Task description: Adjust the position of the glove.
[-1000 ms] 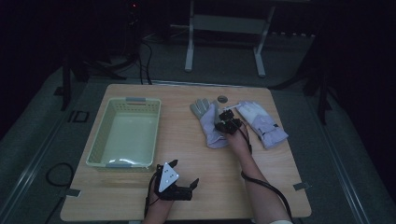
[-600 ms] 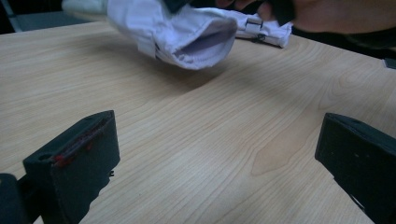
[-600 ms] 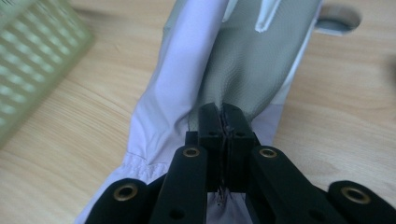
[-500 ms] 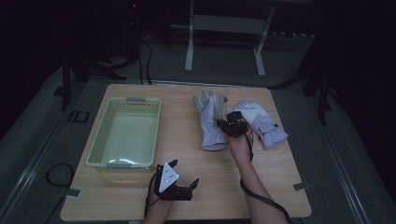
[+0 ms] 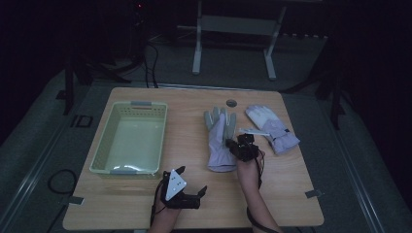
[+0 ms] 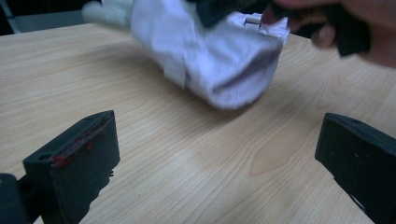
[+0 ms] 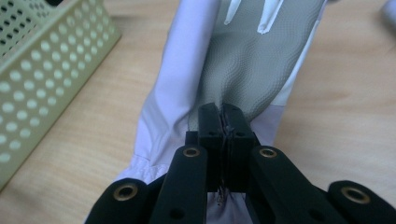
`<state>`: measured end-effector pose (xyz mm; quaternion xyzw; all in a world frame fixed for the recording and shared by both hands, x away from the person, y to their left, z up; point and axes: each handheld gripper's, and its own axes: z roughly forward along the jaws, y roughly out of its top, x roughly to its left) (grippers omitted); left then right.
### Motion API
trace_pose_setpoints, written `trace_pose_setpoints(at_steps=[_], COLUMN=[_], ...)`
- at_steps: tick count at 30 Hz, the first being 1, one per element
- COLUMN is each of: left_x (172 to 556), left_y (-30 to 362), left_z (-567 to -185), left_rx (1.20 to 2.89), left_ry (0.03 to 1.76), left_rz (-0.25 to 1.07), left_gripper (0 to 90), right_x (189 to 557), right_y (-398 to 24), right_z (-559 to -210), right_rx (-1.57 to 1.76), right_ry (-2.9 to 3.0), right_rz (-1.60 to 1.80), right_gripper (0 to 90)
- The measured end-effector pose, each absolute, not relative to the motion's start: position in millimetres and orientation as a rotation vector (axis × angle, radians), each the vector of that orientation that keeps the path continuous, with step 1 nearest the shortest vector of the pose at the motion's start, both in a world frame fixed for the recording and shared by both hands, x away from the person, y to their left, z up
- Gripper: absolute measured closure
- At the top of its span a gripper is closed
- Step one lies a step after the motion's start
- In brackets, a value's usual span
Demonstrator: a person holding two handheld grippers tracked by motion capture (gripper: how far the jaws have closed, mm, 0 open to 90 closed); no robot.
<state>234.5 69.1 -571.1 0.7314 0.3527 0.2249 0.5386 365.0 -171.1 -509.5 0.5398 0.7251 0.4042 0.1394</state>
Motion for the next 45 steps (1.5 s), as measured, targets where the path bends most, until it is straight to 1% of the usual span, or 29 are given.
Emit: trace_pose_setpoints(at_steps=[6,13,15,16,17,18,24,25,27,28,30,31,34,37,38,45], left_x=[234.6,234.6,234.6,234.6,234.6,234.7,234.5,234.6,234.6,234.7,234.8,234.8,234.9,234.9,234.9,235.1], left_y=[68.8,68.4,68.4,68.4,68.4,68.2,68.1,68.1,68.1,68.1,68.1,68.1,68.1,68.2,68.2,68.0], left_z=[-571.1,-571.1,-571.1,-571.1,-571.1,-571.1,-571.1,-571.1,-571.1,-571.1,-571.1,-571.1,-571.1,-571.1,-571.1,-571.1], left_rx=[1.741,1.743,1.743,1.742,1.742,1.743,1.744,1.746,1.744,1.744,1.744,1.744,1.743,1.743,1.743,1.743], left_ry=[0.838,0.837,0.837,0.837,0.837,0.835,0.834,0.834,0.837,0.837,0.839,0.839,0.839,0.840,0.840,0.843], left_rz=[0.536,0.535,0.535,0.534,0.534,0.533,0.535,0.536,0.535,0.534,0.534,0.533,0.532,0.534,0.534,0.533], left_gripper=[0.0,0.0,0.0,0.0,0.0,0.0,0.0,0.0,0.0,0.0,0.0,0.0,0.0,0.0,0.0,0.0], right_x=[364.4,367.3,367.2,367.1,367.1,366.2,368.4,369.2,371.5,372.4,373.0,374.5,376.0,377.5,377.7,383.4], right_y=[-162.8,-160.2,-160.2,-161.1,-161.1,-164.8,-178.0,-181.0,-188.0,-191.3,-194.8,-201.0,-211.0,-223.8,-227.5,-253.6], right_z=[-530.7,-539.6,-540.3,-539.8,-539.8,-535.5,-519.0,-516.4,-512.0,-510.2,-508.7,-507.1,-504.6,-501.2,-499.4,-493.9], right_rx=[1.604,1.620,1.631,1.642,1.642,1.639,1.563,1.548,1.520,1.508,1.485,1.462,1.417,1.386,1.371,1.324], right_ry=[2.108,2.115,2.110,2.108,2.108,2.093,2.117,2.124,2.142,2.148,2.150,2.170,2.188,2.180,2.179,2.186], right_rz=[1.125,1.088,1.081,1.085,1.085,1.096,1.104,1.108,1.110,1.099,1.095,1.092,1.081,1.107,1.103,1.022], right_gripper=[87.9,86.8,83.5,80.3,80.3,73.3,61.8,58.8,56.6,54.0,53.4,50.9,49.5,51.2,53.9,54.9])
